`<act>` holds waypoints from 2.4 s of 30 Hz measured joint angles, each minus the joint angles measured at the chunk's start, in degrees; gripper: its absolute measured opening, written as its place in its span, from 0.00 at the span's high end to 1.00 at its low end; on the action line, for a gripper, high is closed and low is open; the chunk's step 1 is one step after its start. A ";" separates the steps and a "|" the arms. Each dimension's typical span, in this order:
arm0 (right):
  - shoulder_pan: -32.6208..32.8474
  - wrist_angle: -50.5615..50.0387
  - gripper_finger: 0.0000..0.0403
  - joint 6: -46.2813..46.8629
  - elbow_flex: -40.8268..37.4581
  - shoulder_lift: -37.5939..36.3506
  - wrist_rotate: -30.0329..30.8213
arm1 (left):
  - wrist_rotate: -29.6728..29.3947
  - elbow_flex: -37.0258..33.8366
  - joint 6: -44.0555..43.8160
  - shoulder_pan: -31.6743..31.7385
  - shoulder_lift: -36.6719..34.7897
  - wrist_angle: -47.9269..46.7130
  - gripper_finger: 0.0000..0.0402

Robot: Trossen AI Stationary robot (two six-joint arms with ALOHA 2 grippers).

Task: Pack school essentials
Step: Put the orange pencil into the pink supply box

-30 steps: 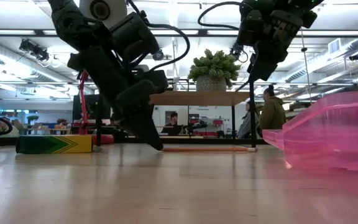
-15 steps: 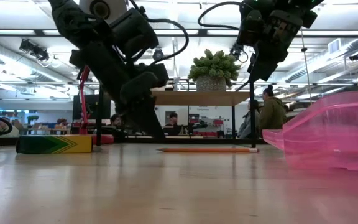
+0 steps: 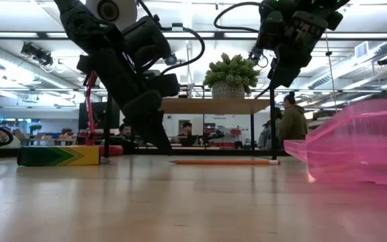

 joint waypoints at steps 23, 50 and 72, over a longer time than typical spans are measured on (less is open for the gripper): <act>0.00 -0.04 0.98 -0.02 0.00 0.00 0.00 | 8.03 0.00 5.13 2.06 0.01 0.07 0.93; 0.00 -0.17 0.98 -0.44 0.00 0.59 0.10 | 9.34 0.02 6.13 2.98 1.53 0.20 0.98; 4.37 2.76 0.91 -0.23 -0.09 11.00 1.01 | 9.54 0.12 2.36 2.74 4.03 3.71 0.97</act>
